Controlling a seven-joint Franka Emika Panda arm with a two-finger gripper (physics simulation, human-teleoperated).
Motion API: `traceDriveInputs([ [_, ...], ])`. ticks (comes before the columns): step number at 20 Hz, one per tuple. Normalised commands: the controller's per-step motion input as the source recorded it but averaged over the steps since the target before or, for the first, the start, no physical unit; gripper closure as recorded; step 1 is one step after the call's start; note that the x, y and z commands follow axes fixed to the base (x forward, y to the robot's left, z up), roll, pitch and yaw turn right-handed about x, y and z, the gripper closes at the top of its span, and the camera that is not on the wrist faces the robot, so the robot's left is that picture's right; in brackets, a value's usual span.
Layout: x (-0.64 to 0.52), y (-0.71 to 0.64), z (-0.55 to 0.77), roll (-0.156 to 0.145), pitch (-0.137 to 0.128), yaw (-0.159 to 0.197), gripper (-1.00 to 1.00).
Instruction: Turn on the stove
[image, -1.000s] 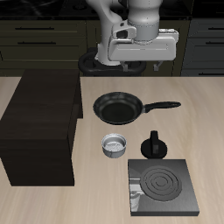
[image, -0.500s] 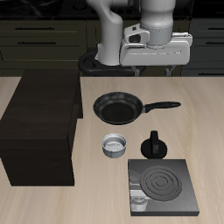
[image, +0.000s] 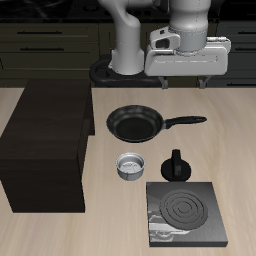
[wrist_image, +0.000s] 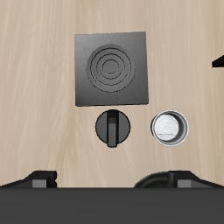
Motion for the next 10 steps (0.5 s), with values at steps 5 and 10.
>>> traceDriveInputs([
  [5, 0.05, 0.06, -0.24, 0.000, 0.023, 0.002, -1.00],
  [10, -0.07, 0.07, -0.22, 0.020, 0.017, -0.020, -1.00],
])
